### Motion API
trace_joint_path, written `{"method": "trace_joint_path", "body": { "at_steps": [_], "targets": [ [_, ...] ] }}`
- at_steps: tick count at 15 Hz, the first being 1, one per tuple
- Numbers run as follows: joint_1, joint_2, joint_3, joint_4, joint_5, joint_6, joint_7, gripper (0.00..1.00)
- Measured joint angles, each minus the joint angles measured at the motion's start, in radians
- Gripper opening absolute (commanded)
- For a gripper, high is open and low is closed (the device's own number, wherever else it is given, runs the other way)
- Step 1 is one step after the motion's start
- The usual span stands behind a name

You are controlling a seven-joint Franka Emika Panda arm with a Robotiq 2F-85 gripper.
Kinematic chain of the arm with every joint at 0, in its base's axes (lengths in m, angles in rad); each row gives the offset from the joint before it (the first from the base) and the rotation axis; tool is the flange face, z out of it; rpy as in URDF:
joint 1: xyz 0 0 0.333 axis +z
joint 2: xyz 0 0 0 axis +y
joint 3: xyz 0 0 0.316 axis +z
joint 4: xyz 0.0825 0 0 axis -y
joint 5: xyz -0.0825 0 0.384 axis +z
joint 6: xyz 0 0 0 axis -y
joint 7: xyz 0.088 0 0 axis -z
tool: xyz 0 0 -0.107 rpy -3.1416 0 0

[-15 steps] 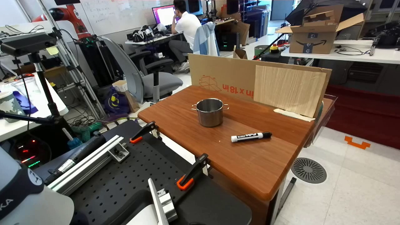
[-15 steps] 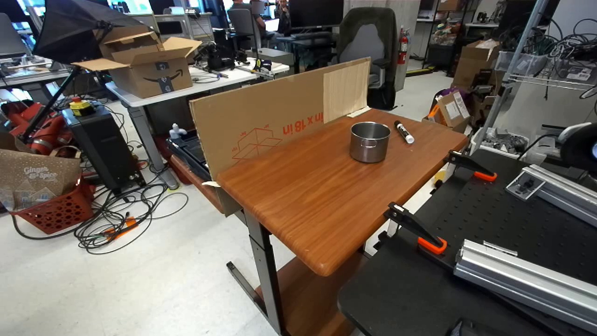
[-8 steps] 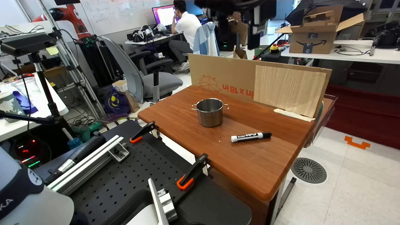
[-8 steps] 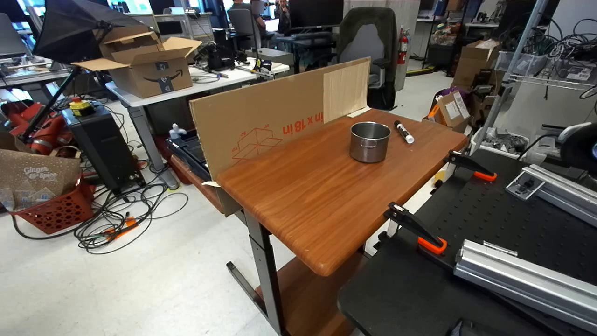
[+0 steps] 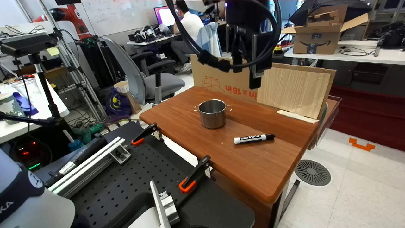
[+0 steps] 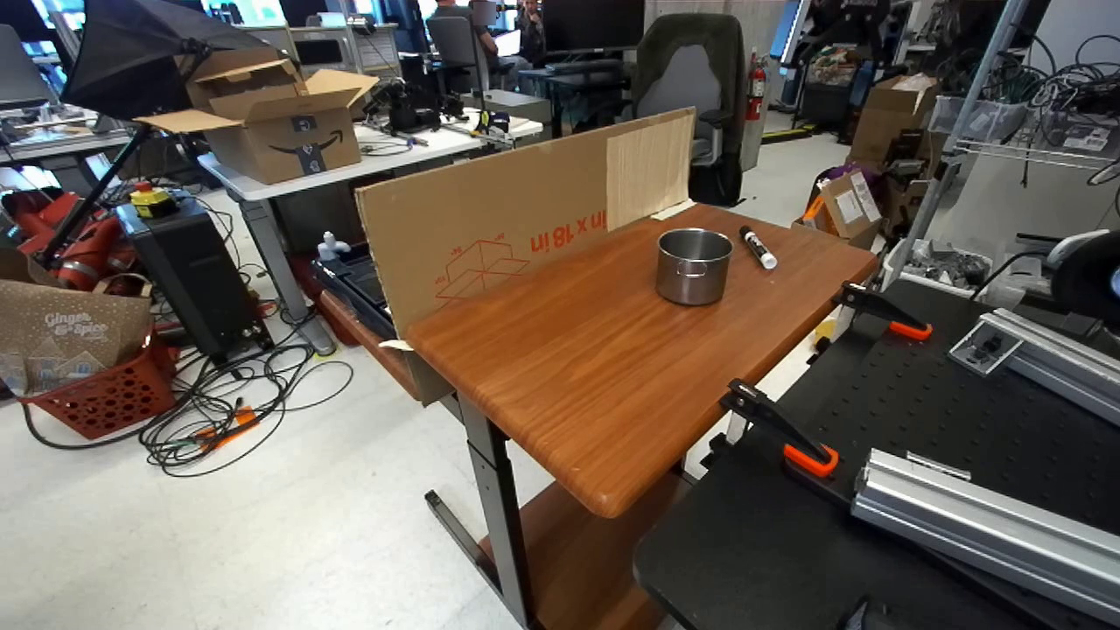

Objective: Put the black marker inside the silver pot

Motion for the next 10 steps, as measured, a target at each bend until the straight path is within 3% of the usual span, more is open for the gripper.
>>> {"method": "trace_joint_path", "body": {
  "at_steps": [10],
  "targets": [
    [-0.023, 0.205, -0.001, 0.012, 0.079, 0.212, 0.071, 1.00]
  ]
}}
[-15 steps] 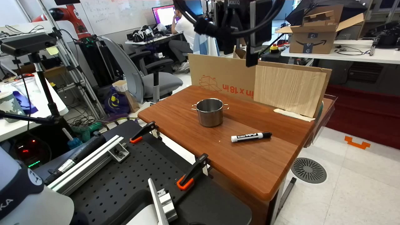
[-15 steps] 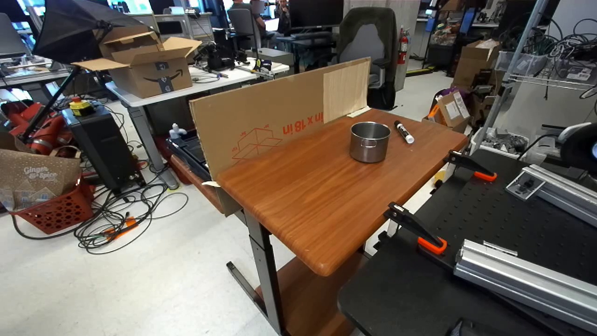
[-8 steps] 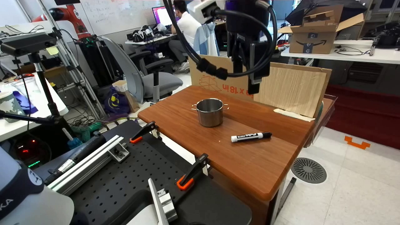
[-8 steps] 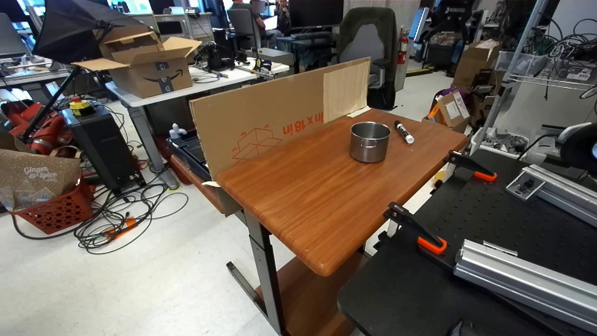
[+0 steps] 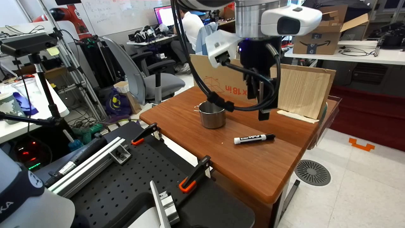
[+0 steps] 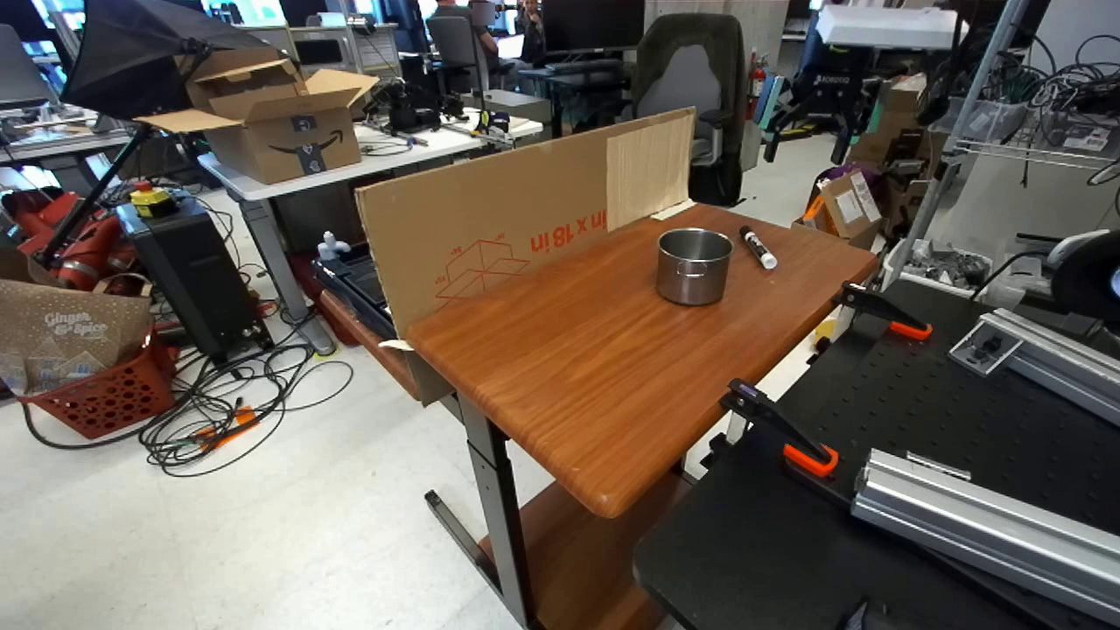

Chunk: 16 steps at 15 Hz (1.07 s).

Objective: Put the black marker inside the silver pot

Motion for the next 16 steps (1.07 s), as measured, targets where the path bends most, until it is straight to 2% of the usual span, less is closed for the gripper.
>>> {"method": "trace_joint_path", "body": {
  "at_steps": [5, 16],
  "targets": [
    [0.000, 0.120, 0.000, 0.061, 0.023, 0.049, 0.009, 1.00],
    [-0.001, 0.353, 0.032, 0.234, 0.074, 0.052, 0.009, 1.00]
  ]
}}
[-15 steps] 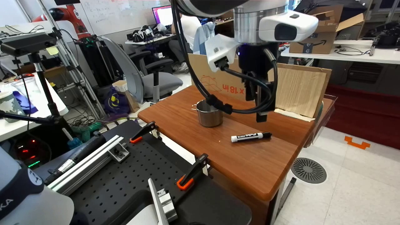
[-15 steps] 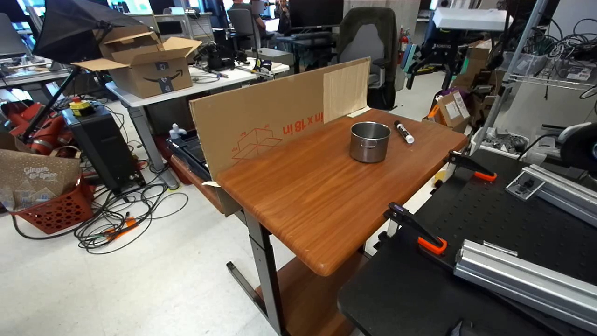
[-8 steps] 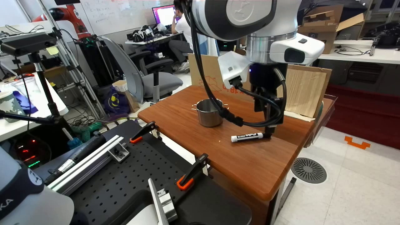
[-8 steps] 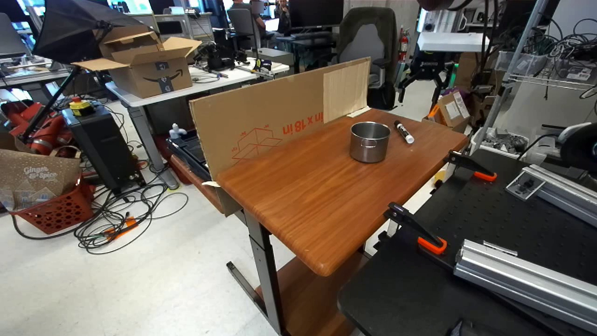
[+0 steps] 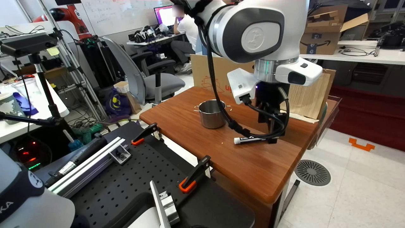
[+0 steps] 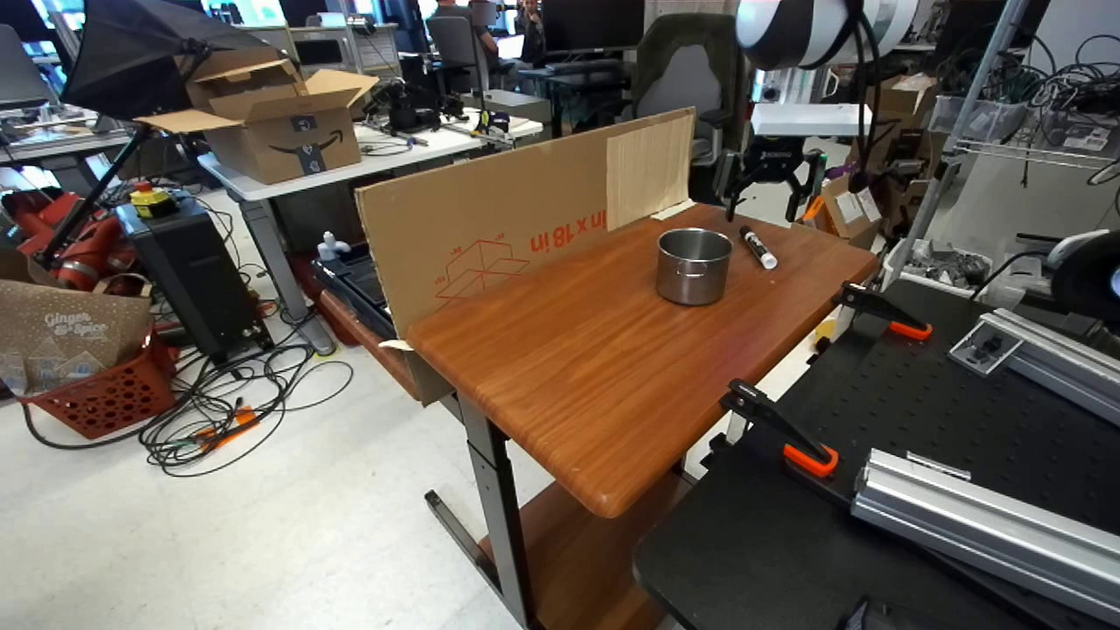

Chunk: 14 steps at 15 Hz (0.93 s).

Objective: Put the black marker inside the silver pot

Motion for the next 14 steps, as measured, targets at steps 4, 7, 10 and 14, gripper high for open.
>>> {"method": "trace_joint_path", "body": {
  "at_steps": [4, 7, 10, 14],
  "targets": [
    [0.000, 0.070, 0.025, 0.055, 0.002, 0.000, 0.000, 0.72],
    [0.000, 0.105, 0.032, 0.088, 0.003, -0.001, 0.000, 0.50],
    [0.000, 0.105, 0.032, 0.104, 0.003, -0.005, 0.000, 0.28],
    [0.000, 0.104, 0.032, 0.116, 0.003, -0.005, 0.000, 0.01]
  ]
}}
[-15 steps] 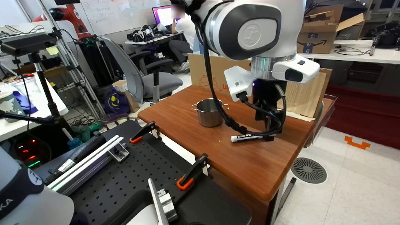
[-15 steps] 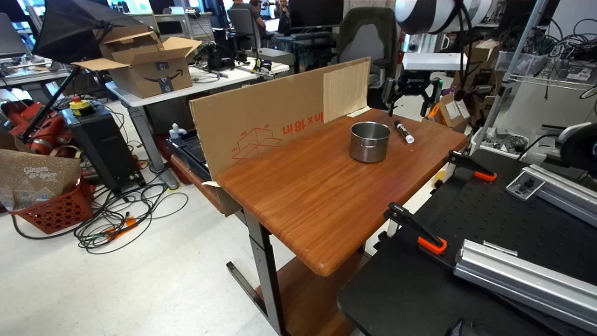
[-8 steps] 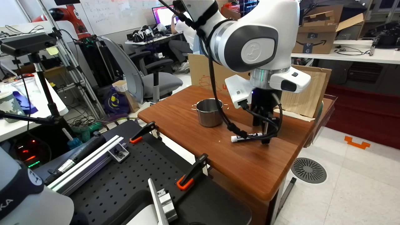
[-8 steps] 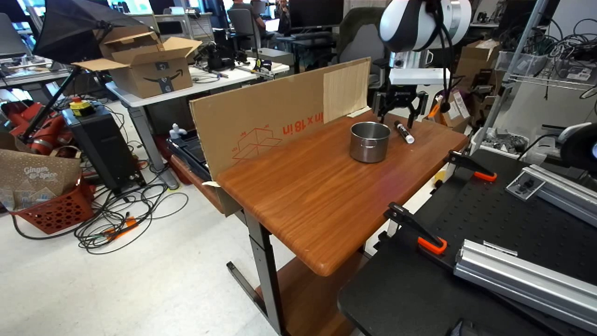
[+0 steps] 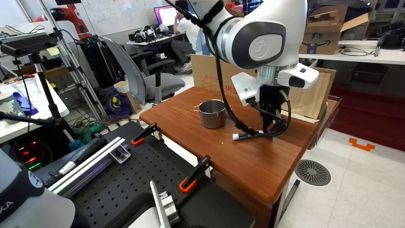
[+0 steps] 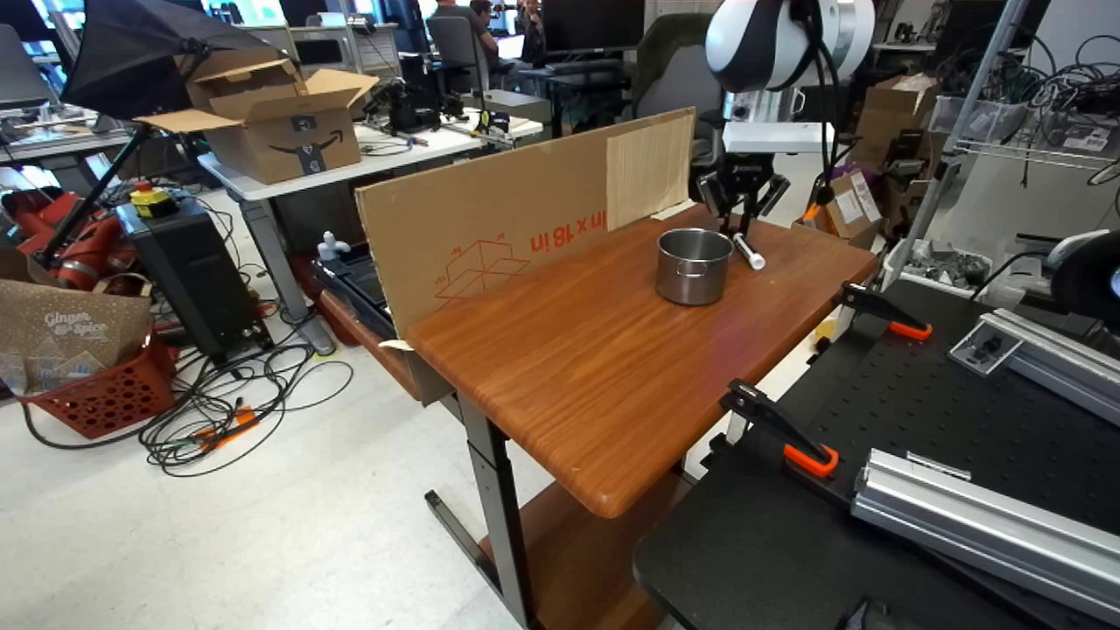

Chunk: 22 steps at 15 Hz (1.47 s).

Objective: Put the black marker inside the silver pot

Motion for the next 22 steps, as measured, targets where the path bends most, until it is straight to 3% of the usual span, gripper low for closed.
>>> {"method": "trace_joint_path", "body": {
  "at_steps": [5, 9, 16, 22],
  "targets": [
    [0.014, -0.002, 0.004, 0.019, -0.003, 0.000, 0.000, 0.05],
    [0.076, -0.038, -0.004, 0.042, -0.037, 0.000, 0.010, 0.05],
    [0.228, -0.176, -0.094, 0.045, -0.260, -0.001, 0.153, 0.05],
    [0.326, -0.204, -0.144, 0.033, -0.477, 0.018, 0.327, 0.05]
  ]
}}
